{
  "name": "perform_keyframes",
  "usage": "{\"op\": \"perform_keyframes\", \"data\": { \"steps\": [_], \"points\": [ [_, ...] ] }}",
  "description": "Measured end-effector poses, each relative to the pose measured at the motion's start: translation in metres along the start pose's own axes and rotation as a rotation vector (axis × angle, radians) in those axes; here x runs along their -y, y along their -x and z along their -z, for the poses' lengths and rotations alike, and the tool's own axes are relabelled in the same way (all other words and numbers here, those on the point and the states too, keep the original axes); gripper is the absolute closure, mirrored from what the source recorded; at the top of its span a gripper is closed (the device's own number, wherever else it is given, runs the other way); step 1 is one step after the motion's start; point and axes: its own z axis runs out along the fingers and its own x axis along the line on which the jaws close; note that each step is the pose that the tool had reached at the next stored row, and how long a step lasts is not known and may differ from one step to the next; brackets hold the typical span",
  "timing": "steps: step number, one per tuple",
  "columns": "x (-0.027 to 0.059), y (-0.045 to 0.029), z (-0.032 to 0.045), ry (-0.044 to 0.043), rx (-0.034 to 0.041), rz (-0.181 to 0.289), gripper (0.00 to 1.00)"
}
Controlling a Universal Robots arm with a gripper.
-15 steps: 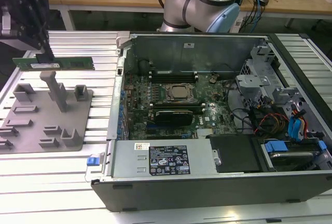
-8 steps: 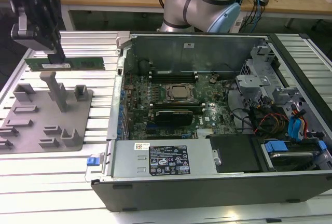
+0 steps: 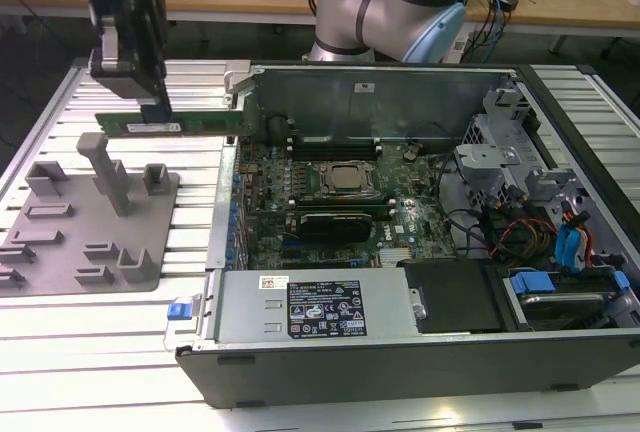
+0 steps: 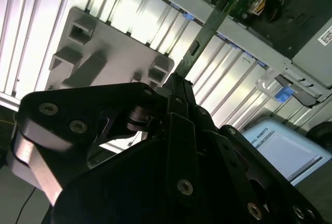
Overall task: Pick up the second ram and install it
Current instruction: 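Pick up the second ram and move it above second insertion slot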
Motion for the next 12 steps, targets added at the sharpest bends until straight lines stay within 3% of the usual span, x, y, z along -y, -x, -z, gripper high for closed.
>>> {"op": "perform_keyframes", "data": {
  "steps": [2, 3, 6, 12],
  "points": [
    [0.0107, -0.0003, -0.0001, 0.0004, -0.0001, 0.0, 0.91],
    [0.0208, -0.0005, -0.0002, 0.0007, -0.0001, 0.0, 0.91],
    [0.0339, -0.0008, -0.0004, 0.0009, -0.0001, 0.0, 0.91],
    [0.0733, -0.0017, -0.0009, 0.0011, 0.0, 0.0, 0.91]
  ]
}}
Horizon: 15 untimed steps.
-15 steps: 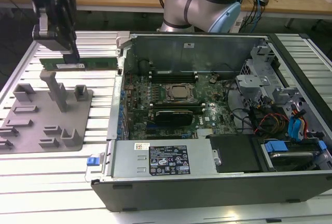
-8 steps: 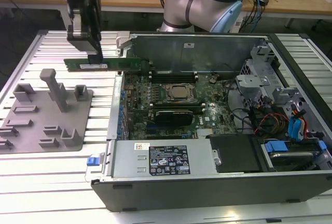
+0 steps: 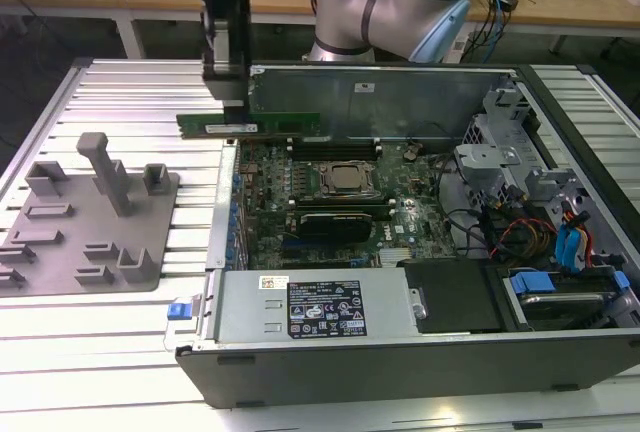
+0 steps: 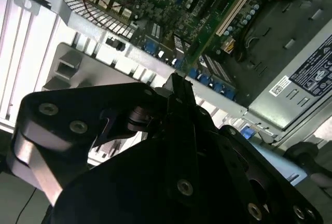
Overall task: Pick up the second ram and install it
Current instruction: 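Pick up the second ram and move it above second insertion slot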
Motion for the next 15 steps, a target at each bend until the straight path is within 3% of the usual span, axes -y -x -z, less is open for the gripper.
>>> {"op": "perform_keyframes", "data": {
  "steps": [1, 3, 5, 7, 10, 14, 15],
  "points": [
    [0.0041, -0.0001, 0.0, 0.0, -0.0001, 0.0, 0.91],
    [0.0233, -0.0005, -0.0001, 0.0002, -0.0001, 0.0, 0.91],
    [0.0303, -0.0007, -0.0002, 0.0002, 0.0, 0.0, 0.91],
    [0.0502, -0.0012, -0.0003, 0.0004, -0.0001, 0.0, 0.91],
    [0.065, -0.0016, -0.0004, 0.0005, 0.0, 0.0, 0.91],
    [0.1023, -0.0024, -0.0007, 0.0008, 0.0, 0.0, 0.91],
    [0.108, -0.0026, -0.0007, 0.0008, 0.0, 0.0, 0.91]
  ]
}}
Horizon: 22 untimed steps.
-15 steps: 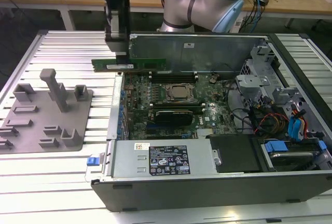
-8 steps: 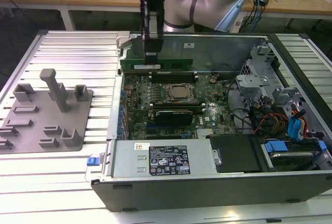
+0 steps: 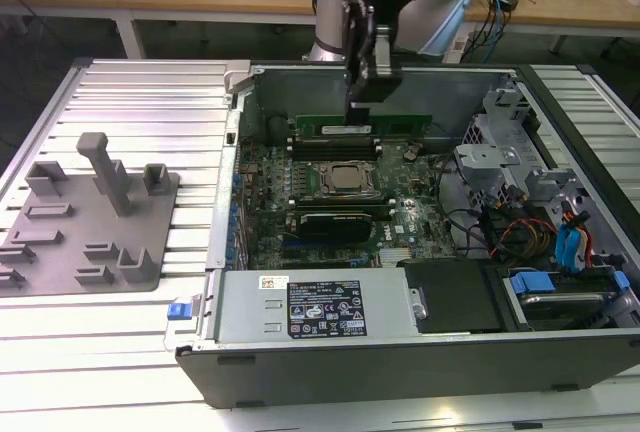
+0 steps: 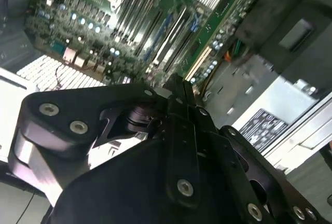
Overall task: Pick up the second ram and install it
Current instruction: 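Pick up the second ram and move it above second insertion slot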
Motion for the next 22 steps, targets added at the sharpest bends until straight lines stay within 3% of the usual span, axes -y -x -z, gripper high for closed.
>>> {"op": "perform_keyframes", "data": {
  "steps": [4, 7, 10, 17, 22],
  "points": [
    [0.0217, -0.0005, -0.0002, 0.0001, 0.0, 0.0, 0.91],
    [0.0332, -0.0008, -0.001, 0.0008, 0.0, 0.0, 0.91],
    [0.0333, 0.0014, -0.0046, 0.0035, -0.0009, -0.015, 0.91],
    [0.0292, 0.0106, -0.0263, 0.0092, -0.0086, -0.043, 0.91],
    [0.027, 0.0154, -0.0378, 0.0136, -0.0125, -0.054, 0.91]
  ]
}}
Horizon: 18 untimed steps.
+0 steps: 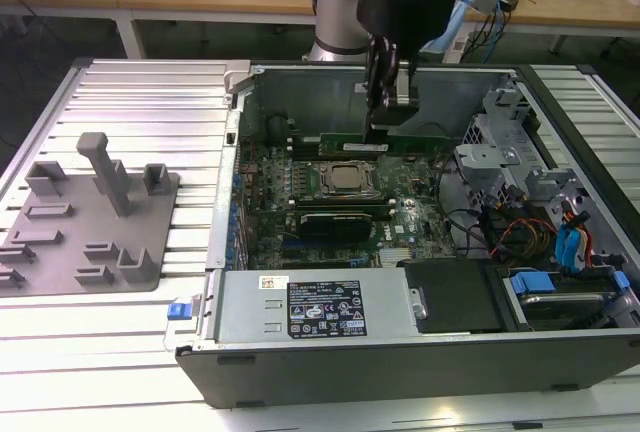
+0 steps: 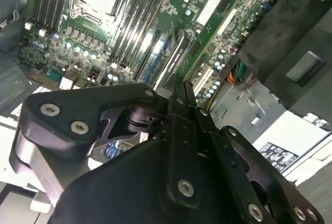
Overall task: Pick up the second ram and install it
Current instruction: 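Pick up the second ram and move it above second insertion slot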
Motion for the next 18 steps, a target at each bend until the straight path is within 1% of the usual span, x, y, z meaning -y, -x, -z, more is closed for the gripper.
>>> {"op": "perform_keyframes", "data": {
  "steps": [2, 3, 6, 8, 9, 11, 13, 14, 16, 18],
  "points": [
    [-0.0006, 0.0033, -0.0043, 0.0027, -0.0012, -0.005, 0.91],
    [-0.0013, 0.006, -0.008, 0.005, -0.0018, -0.01, 0.91],
    [-0.002, 0.0094, -0.0124, 0.0076, -0.0029, -0.016, 0.91],
    [-0.0035, 0.0168, -0.0161, 0.0086, -0.003, -0.018, 0.91],
    [-0.0058, 0.0196, -0.0185, 0.0086, -0.0033, -0.018, 0.91],
    [-0.0089, 0.0229, -0.0252, 0.0085, -0.0032, -0.018, 0.91],
    [-0.0113, 0.0263, -0.0312, 0.0071, -0.0034, -0.016, 0.91],
    [-0.0122, 0.0285, -0.033, 0.0046, -0.0033, -0.013, 0.91],
    [-0.0141, 0.0306, -0.0386, -0.0019, -0.0033, -0.003, 0.91],
    [-0.0141, 0.0308, -0.0393, -0.0021, -0.0035, -0.001, 0.91]
  ]
}}
